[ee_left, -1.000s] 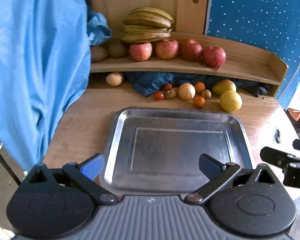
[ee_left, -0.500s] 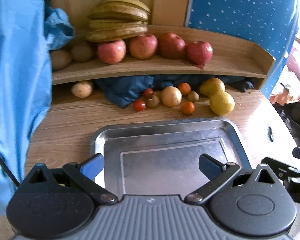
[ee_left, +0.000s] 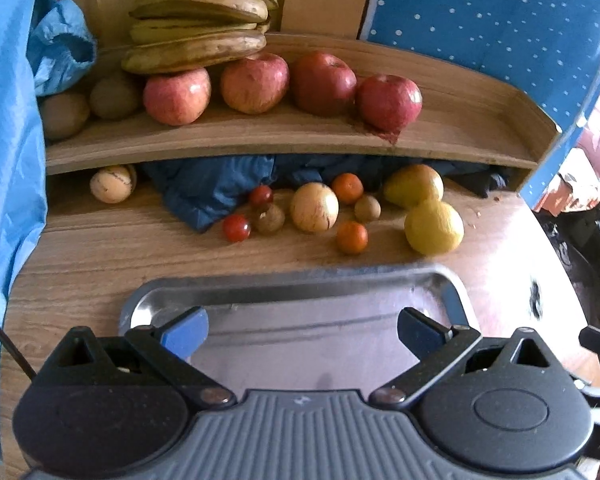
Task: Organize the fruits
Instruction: 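Grasp the small orange tangerine with the left tool while the right tool grasps the yellow lemon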
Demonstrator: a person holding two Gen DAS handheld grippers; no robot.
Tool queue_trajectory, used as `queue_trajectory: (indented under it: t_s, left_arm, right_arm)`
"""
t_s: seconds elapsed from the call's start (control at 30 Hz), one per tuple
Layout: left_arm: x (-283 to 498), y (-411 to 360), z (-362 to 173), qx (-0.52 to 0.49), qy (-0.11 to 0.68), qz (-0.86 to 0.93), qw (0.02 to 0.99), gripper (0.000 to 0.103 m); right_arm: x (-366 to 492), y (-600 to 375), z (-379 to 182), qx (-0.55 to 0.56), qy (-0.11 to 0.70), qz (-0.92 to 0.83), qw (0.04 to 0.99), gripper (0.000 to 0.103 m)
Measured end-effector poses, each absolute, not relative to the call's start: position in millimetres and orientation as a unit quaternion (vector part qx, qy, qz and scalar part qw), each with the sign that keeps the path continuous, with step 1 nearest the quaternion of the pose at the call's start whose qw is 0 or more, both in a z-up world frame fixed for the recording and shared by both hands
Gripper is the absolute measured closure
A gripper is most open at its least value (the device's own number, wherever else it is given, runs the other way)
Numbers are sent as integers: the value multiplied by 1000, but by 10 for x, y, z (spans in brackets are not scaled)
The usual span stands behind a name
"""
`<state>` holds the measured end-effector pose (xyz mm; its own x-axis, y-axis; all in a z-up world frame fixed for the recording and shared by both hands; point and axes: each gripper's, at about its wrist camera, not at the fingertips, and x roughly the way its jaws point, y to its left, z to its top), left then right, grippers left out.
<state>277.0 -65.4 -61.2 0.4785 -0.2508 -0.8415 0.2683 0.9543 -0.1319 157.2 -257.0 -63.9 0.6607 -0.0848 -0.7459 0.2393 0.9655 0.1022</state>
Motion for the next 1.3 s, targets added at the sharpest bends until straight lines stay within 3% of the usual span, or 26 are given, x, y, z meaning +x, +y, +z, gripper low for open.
queue_trajectory:
  t_s: [0.93,1.3]
  left_arm:
    - [3564,-1360,-1200,-16,555,-44,831,0]
    - [3656,-1428,-1276,-27,555,-42,831,5]
  right_arm:
    - [2840,-3067,-1341,41,410,45,910,1]
    - [3068,-3031,-1443,38,414,83,906,18]
